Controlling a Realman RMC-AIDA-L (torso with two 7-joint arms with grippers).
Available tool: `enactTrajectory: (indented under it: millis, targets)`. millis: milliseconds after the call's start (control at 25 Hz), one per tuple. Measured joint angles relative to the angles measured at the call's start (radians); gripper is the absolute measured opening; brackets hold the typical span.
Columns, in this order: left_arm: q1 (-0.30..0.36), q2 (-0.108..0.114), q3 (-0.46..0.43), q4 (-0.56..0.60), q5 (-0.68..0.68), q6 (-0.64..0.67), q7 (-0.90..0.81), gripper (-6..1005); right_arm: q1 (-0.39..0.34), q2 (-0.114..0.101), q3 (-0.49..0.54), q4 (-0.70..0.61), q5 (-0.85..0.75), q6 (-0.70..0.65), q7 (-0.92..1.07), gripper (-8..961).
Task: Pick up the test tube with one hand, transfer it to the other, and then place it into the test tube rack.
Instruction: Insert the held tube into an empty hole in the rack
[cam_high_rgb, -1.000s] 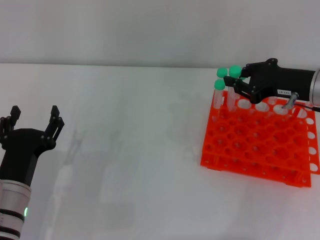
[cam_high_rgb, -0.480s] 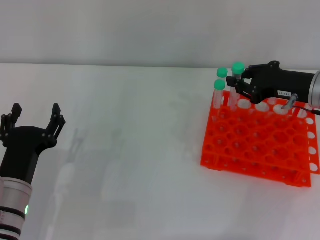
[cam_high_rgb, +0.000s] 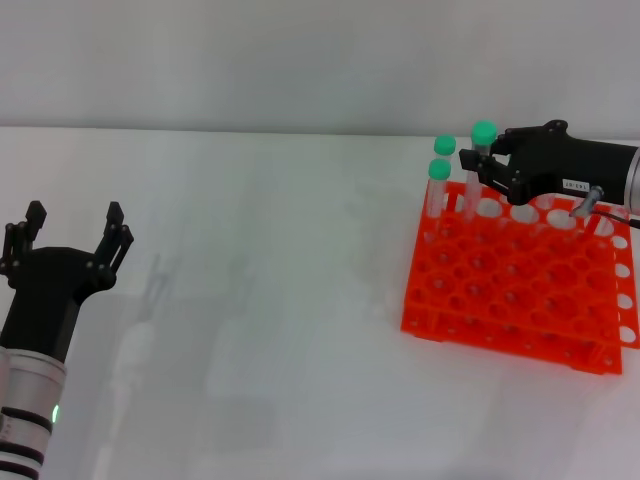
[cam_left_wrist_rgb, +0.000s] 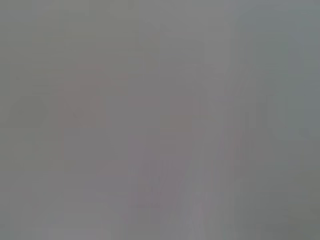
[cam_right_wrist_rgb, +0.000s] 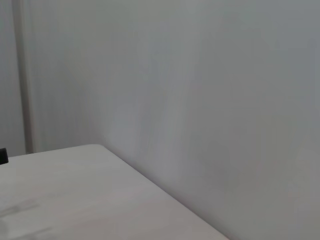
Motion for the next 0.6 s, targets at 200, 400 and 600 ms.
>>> enactTrajectory:
  millis: [200,400,600]
  targets:
    - [-0.007,0.0,0.0,-0.005,0.0,0.0,0.0,875,0.0,0.003,-0.001,0.013,-0.003,-0.012,-0.003,218]
    - [-0.009,0.0,0.0,-0.008,0.0,0.0,0.0,875,0.0,0.005,0.0,0.019,-0.002,-0.023,-0.005,224]
    - [-0.008,0.0,0.0,-0.009,0.0,0.0,0.0,875,0.003,0.007,0.0,0.031,0.0,-0.04,-0.008,229]
